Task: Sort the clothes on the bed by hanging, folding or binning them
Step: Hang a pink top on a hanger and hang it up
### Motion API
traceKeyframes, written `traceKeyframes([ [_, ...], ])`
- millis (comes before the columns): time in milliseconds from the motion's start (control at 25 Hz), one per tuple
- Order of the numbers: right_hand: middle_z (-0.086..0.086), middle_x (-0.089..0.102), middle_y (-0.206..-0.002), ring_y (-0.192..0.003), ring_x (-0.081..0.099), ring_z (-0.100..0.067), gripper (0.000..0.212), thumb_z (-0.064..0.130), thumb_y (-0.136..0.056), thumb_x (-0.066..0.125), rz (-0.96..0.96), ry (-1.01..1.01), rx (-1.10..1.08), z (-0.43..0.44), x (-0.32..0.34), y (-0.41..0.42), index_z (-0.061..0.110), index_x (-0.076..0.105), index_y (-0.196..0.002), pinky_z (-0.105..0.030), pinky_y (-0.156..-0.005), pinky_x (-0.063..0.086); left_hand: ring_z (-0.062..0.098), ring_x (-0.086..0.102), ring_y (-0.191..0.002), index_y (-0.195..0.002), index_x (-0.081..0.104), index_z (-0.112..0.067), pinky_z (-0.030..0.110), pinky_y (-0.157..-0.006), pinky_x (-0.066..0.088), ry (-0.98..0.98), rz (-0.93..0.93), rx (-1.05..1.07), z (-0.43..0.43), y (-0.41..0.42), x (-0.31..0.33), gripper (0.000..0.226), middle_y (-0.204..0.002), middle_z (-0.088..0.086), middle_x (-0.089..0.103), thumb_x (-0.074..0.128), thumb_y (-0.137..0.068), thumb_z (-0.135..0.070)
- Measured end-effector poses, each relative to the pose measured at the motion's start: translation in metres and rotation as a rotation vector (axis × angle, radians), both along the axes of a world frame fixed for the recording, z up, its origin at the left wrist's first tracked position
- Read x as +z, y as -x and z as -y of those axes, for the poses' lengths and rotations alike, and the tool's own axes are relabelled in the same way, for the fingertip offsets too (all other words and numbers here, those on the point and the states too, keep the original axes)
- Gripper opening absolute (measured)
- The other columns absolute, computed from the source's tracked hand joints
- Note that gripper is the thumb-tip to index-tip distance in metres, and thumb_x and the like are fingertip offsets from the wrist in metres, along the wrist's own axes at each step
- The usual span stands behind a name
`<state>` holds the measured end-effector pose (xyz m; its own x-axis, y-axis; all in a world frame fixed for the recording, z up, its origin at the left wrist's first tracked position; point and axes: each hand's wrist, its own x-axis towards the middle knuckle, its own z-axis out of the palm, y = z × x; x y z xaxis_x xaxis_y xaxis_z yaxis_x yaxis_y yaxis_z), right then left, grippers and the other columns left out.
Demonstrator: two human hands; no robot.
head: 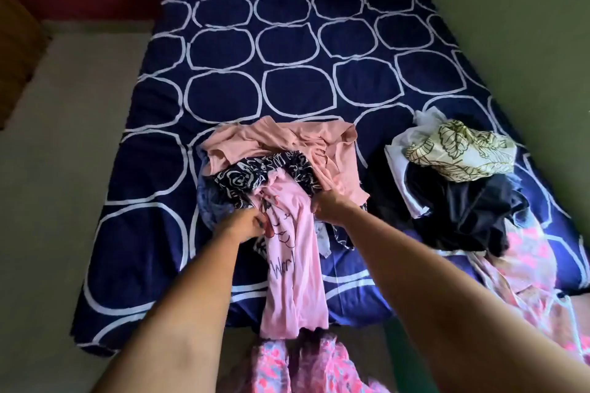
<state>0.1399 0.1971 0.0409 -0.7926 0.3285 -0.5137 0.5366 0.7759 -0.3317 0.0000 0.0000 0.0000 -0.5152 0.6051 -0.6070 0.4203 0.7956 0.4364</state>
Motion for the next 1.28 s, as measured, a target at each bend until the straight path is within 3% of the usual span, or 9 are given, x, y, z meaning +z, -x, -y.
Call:
traceKeyframes([
  [240, -0.011, 0.064, -0.115, -0.107, 0.061, -0.027, 0.033, 0.008, -0.082, 0.058, 0.058, 0.082, -0.25, 0.01, -0.08, -0.003, 0.012, 0.063, -0.114, -0.028, -0.087, 0.046, 0.023, 0.064, -0.092, -0.103, 0.066, -0.004, 0.033, -0.084, 0.049, -0.119, 0.151, 0.344, 0.001, -0.01, -0.089, 0.022, -0.095, 0.011, 0.068, 0.071, -0.084, -0.015],
  [440, -0.017, 0.057, -0.12, -0.107, 0.057, -0.034, 0.056, 0.013, -0.088, 0.057, 0.011, 0.269, -0.612, 0.026, -0.132, 0.002, 0.007, 0.034, -0.139, -0.032, -0.084, 0.043, 0.02, 0.056, -0.089, -0.096, 0.061, -0.015, 0.025, -0.065, 0.039, -0.119, 0.497, 0.698, -0.006, -0.026, -0.127, 0.015, -0.093, 0.006, 0.062, 0.063, -0.091, -0.029],
  [520, -0.015, 0.059, -0.107, -0.093, 0.058, -0.028, 0.047, 0.018, -0.089, 0.057, -0.031, 0.305, -0.762, 0.028, -0.141, 0.005, 0.006, 0.042, -0.131, -0.031, -0.077, 0.042, 0.019, 0.054, -0.082, -0.094, 0.063, -0.013, 0.026, -0.062, 0.037, -0.185, 0.474, 0.7, -0.006, -0.03, -0.136, 0.014, -0.09, 0.007, 0.062, 0.066, -0.089, -0.026],
  [640, -0.007, 0.06, -0.082, -0.077, 0.056, -0.021, 0.014, 0.023, -0.087, 0.055, -0.094, 0.309, -0.838, 0.027, -0.137, 0.013, 0.011, 0.062, -0.09, -0.025, -0.065, 0.039, 0.016, 0.047, -0.07, -0.094, 0.067, -0.002, 0.029, -0.06, 0.032, -0.216, 0.339, 0.672, -0.005, -0.026, -0.135, 0.02, -0.078, 0.007, 0.058, 0.068, -0.087, -0.022],
  [920, -0.004, 0.046, -0.06, -0.043, 0.043, -0.014, 0.018, 0.003, -0.08, 0.049, -0.296, 0.76, -1.133, 0.021, -0.048, 0.028, 0.014, 0.047, -0.066, -0.014, -0.036, 0.03, 0.02, 0.056, -0.073, -0.073, 0.063, -0.016, 0.029, -0.068, 0.042, -0.364, 0.407, 0.843, 0.004, -0.004, -0.04, 0.015, -0.077, 0.006, 0.064, 0.064, -0.088, -0.017],
  [1000, -0.007, 0.055, -0.068, -0.048, 0.053, -0.014, 0.012, 0.017, -0.087, 0.06, -0.314, 0.894, -1.117, 0.016, -0.014, 0.032, 0.011, 0.055, -0.077, -0.017, -0.04, 0.041, 0.019, 0.056, -0.067, -0.073, 0.064, -0.016, 0.027, -0.061, 0.041, -0.464, 0.467, 0.902, 0.001, 0.006, 0.01, 0.014, -0.074, 0.005, 0.064, 0.061, -0.086, -0.015],
  [1080, -0.011, 0.062, -0.085, -0.068, 0.061, -0.018, 0.029, 0.036, -0.082, 0.072, -0.318, 0.876, -1.047, 0.01, 0.011, 0.042, 0.009, 0.063, -0.089, -0.023, -0.054, 0.05, 0.019, 0.059, -0.07, -0.081, 0.07, -0.016, 0.027, -0.062, 0.044, -0.591, 0.575, 0.889, -0.001, 0.017, 0.055, 0.013, -0.077, 0.005, 0.067, 0.058, -0.085, -0.015],
  [1160, -0.012, 0.063, -0.08, -0.065, 0.06, -0.02, 0.019, 0.023, -0.084, 0.07, -0.341, 0.843, -0.982, 0.008, 0.046, 0.05, 0.005, 0.065, -0.085, -0.029, -0.058, 0.05, 0.017, 0.062, -0.068, -0.084, 0.069, -0.015, 0.026, -0.063, 0.047, -0.651, 0.687, 0.874, 0.002, 0.028, 0.094, 0.014, -0.074, 0.003, 0.068, 0.055, -0.085, -0.017],
  [1280, -0.01, 0.063, -0.074, -0.056, 0.058, -0.015, 0.004, 0.004, -0.083, 0.063, -0.487, 0.84, -0.913, 0.013, 0.11, 0.056, 0.001, 0.065, -0.086, -0.025, -0.054, 0.048, 0.019, 0.057, -0.054, -0.067, 0.063, -0.015, 0.027, -0.06, 0.042, -0.492, 0.772, 0.73, 0.013, 0.032, 0.128, 0.027, -0.061, 0.003, 0.064, 0.055, -0.086, -0.034],
])
